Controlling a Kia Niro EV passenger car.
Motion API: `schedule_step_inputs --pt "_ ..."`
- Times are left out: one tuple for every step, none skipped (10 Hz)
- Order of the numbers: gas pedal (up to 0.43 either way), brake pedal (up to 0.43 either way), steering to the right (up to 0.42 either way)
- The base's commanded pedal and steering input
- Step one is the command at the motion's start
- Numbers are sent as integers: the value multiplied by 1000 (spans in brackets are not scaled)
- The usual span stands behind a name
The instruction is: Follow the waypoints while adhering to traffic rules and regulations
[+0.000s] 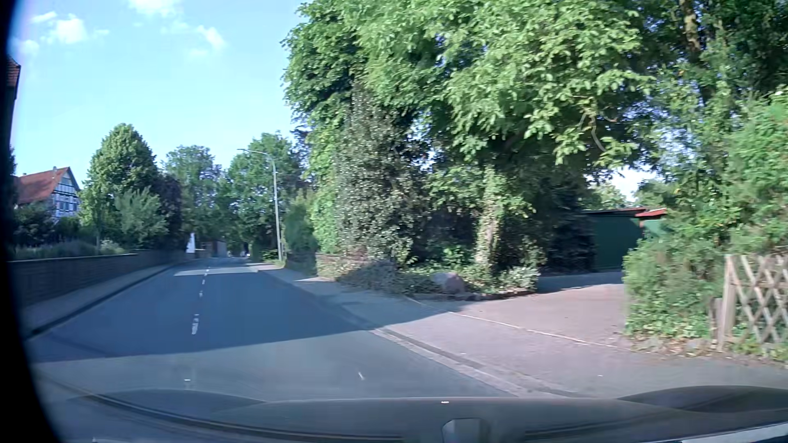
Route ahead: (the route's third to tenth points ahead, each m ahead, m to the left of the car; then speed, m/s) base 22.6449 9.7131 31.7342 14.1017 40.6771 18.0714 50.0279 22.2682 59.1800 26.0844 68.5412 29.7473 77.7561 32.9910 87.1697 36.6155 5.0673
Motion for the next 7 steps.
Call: schedule_step_inputs --pt "358 6 -458" --pt "370 6 -396" --pt "370 6 -318" --pt "378 6 -238" --pt "390 6 -186" --pt "390 6 -155" --pt "390 6 -131"
